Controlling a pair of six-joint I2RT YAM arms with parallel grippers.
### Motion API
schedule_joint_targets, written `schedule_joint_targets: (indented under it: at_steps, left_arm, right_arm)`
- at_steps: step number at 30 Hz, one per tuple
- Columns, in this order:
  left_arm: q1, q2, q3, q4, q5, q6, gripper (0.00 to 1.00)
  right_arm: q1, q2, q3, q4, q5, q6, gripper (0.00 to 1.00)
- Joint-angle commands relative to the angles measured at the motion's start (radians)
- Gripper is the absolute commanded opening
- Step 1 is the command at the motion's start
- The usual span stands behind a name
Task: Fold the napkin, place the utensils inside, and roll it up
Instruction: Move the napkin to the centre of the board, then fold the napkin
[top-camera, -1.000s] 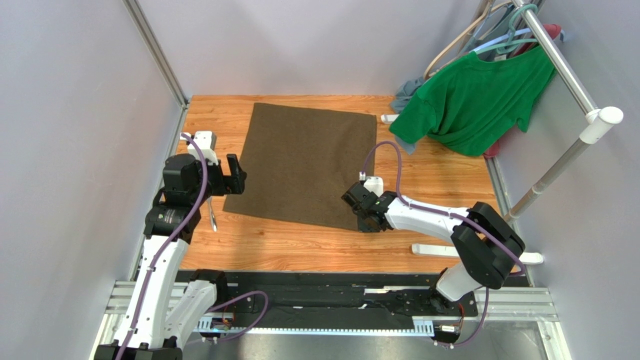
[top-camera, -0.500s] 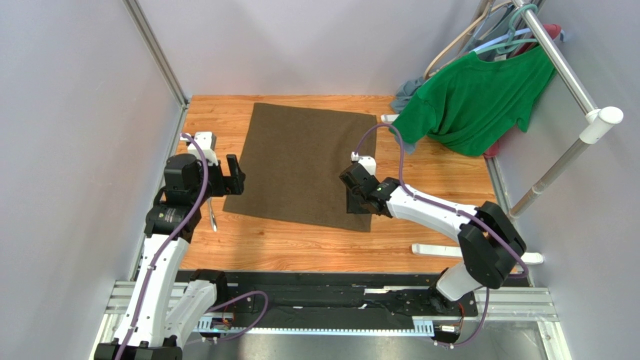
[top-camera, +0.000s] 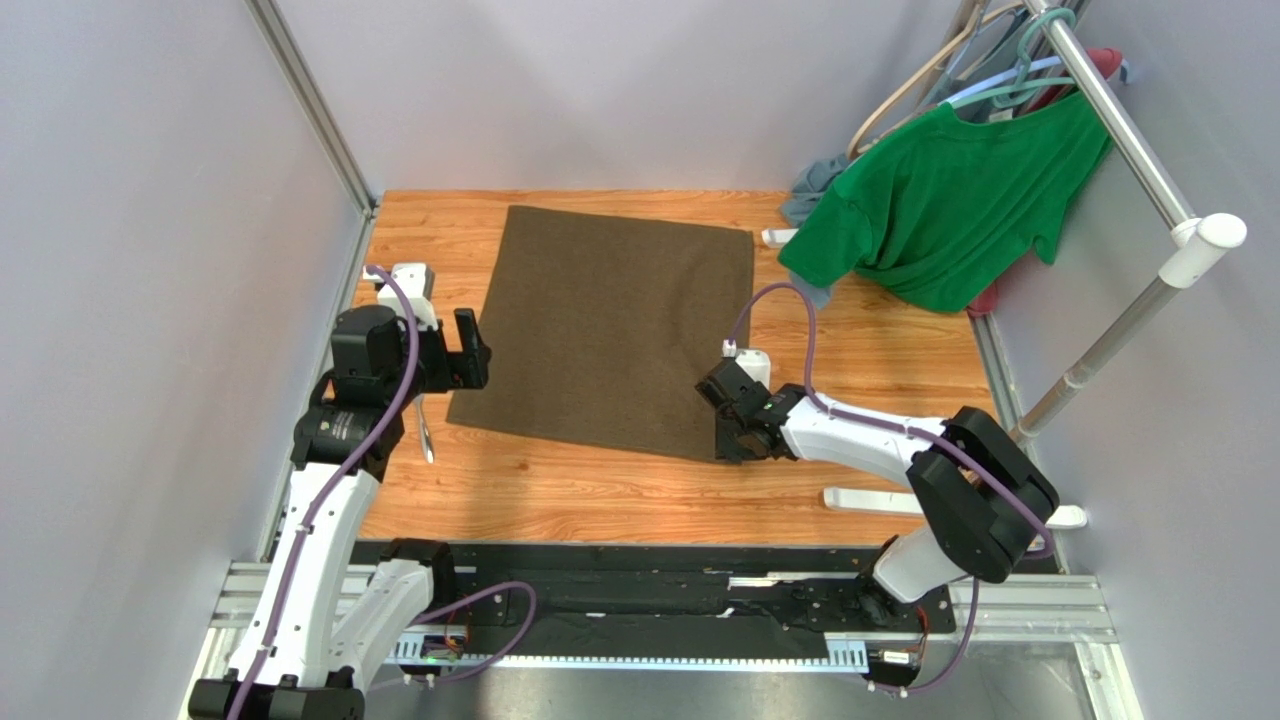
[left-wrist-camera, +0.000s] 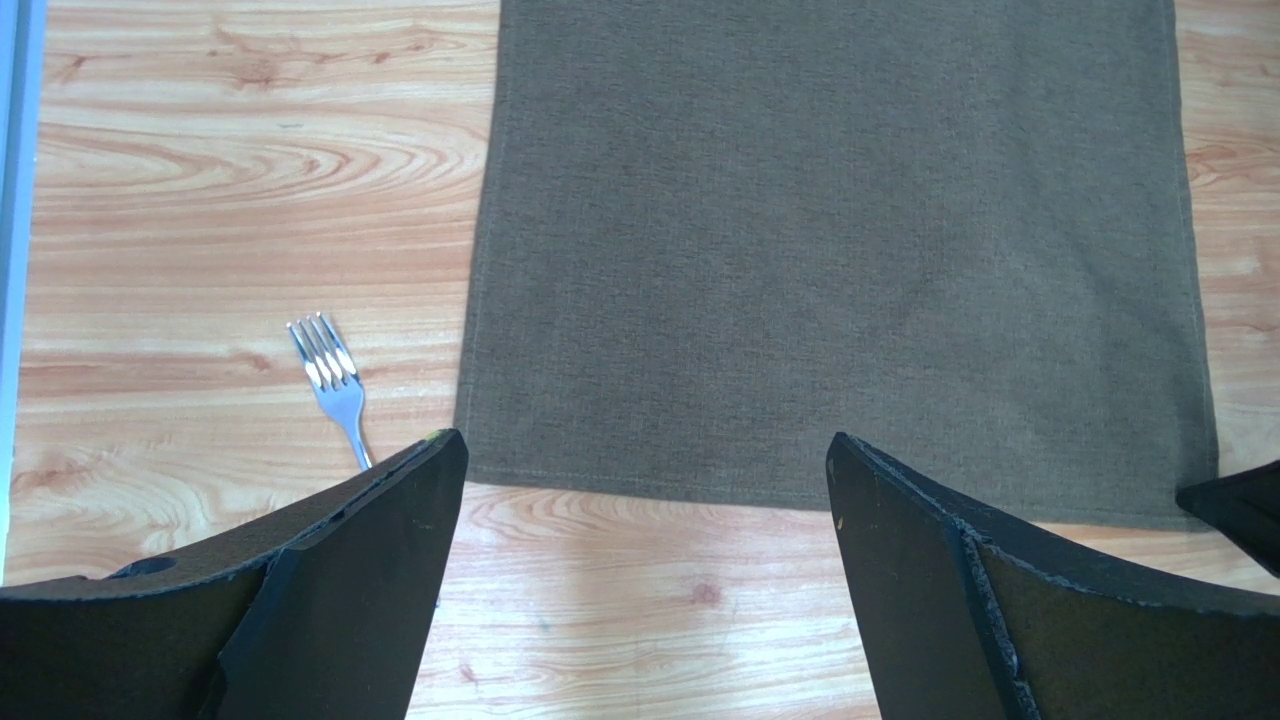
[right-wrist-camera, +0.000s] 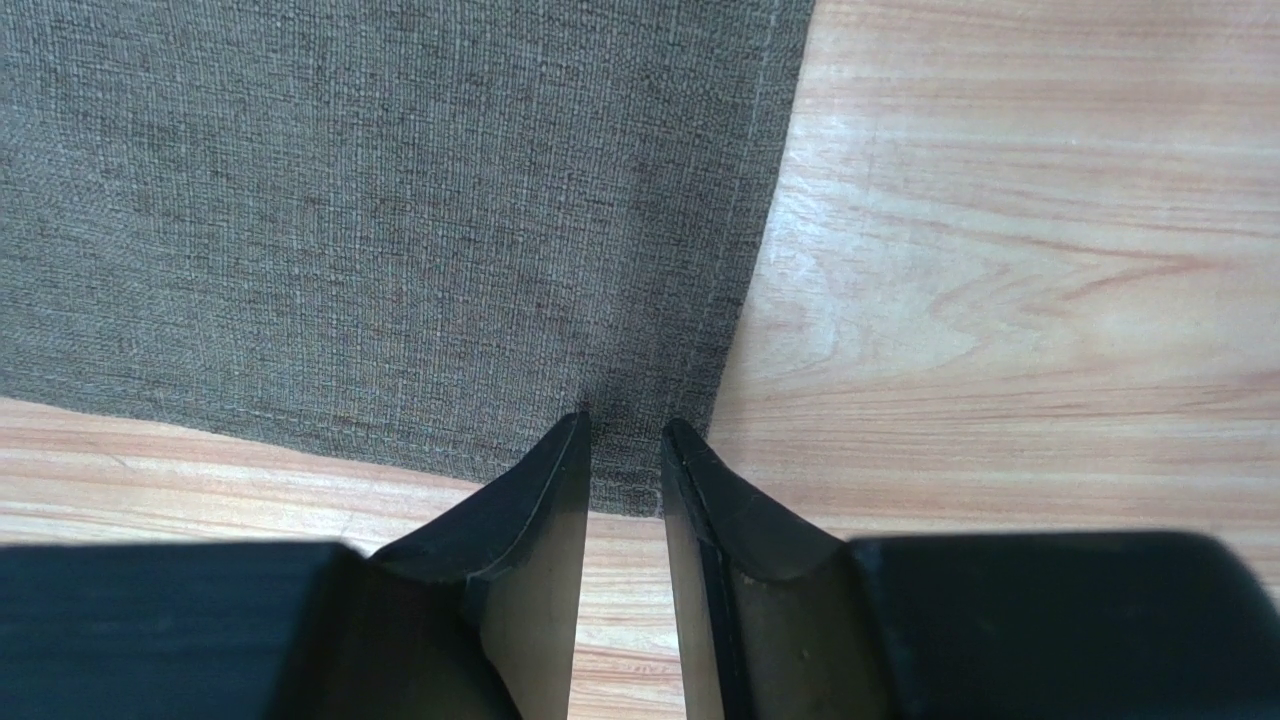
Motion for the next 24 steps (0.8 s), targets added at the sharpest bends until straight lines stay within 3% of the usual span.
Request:
schedule_joint_targets:
  at_steps: [1,7,11,15,18,22,24]
  left_arm:
    - [-0.005,-0.001,0.012,0.006,0.003,-0.008,0.99]
    - [-0.005,0.002,0.012,0.007,0.024,-0.019,0.99]
    - [-0.043,0.019,0.015,0.041,0.121,-0.002,0.85]
    - [-0.248,0.071,0.044,0.044,0.08,-0.005,0.85]
    - [-0.302,0.097,0.029,0.096,0.189,-0.054,0.85]
    - [-0.334,0.101,0.021,0.118,0.182,-0.062,0.82]
    - [-0.435,0.115,0.028,0.145,0.128,-0.066,0.82]
  right_arm:
    - [-0.005,-0.017,-0.063,-0.049,0.008,0.046,0.31]
    - [-0.005,-0.077,-0.073,-0.095,0.057,0.046,0.31]
    - [-0.007,-0.169,-0.042,-0.145,0.062,0.037,0.35]
    - [-0.065,-0.25,0.013,-0.179,0.062,-0.003,0.41]
    - [-0.158,-0.266,0.003,-0.15,-0.03,-0.037,0.45]
    - [-0.188,-0.27,-0.054,-0.086,-0.144,-0.029,0.46]
    - [-0.194,-0.278,-0.073,-0.086,-0.139,-0.02,0.46]
